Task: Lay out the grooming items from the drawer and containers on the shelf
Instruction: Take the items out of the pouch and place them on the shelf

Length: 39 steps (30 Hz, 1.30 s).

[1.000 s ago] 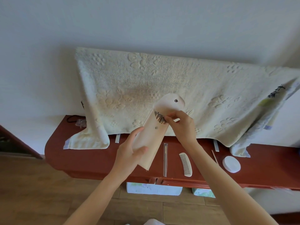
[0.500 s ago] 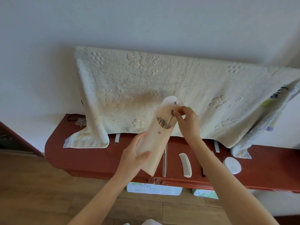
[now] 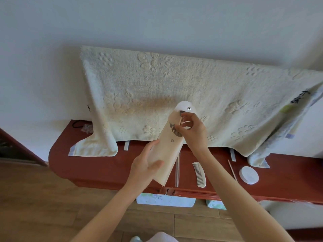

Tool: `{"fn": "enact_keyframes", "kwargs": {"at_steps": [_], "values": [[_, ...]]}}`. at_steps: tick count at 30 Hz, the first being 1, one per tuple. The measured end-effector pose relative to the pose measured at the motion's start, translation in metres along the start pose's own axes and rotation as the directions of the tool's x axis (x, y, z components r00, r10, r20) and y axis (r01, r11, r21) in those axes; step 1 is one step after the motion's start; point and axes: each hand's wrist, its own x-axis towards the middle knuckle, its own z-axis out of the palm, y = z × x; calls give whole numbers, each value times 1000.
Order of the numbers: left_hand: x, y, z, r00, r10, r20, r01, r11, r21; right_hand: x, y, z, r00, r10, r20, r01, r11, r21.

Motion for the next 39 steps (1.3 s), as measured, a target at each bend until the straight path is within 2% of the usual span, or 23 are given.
{"fn": "enact_keyframes", "kwargs": {"at_steps": [6, 11, 17, 21, 24, 30, 35, 39], "values": [[-6, -10, -3, 999, -6, 38, 5, 999, 43, 19, -9, -7, 991, 15, -132, 3, 991, 136], [-6, -11, -10, 1000, -29, 11, 29, 999, 34, 42, -16, -27, 970, 36, -239, 24, 970, 243], [1, -10, -27, 998, -23, -61, 19, 998, -60, 33, 5, -34, 973, 67, -220, -11, 968, 250], [3, -18, -41, 990, -43, -132, 24, 990, -137, 8, 46, -21, 988, 108, -114, -95, 990, 108], [-2, -26, -45, 987, -67, -149, 44, 987, -152, -11, 83, -2, 980, 197, -31, -197, 980, -6], [-14, -47, -47, 978, -140, -153, 123, 986, -113, -32, 148, 31, 888, 449, 98, -431, 888, -160], [-22, -56, -50, 966, -173, -190, 163, 984, -70, -35, 179, 46, 848, 517, 117, -475, 839, -263], [-25, -60, -49, 962, -204, -181, 191, 978, -87, -30, 192, 53, 846, 521, 113, -459, 820, -343]]}}
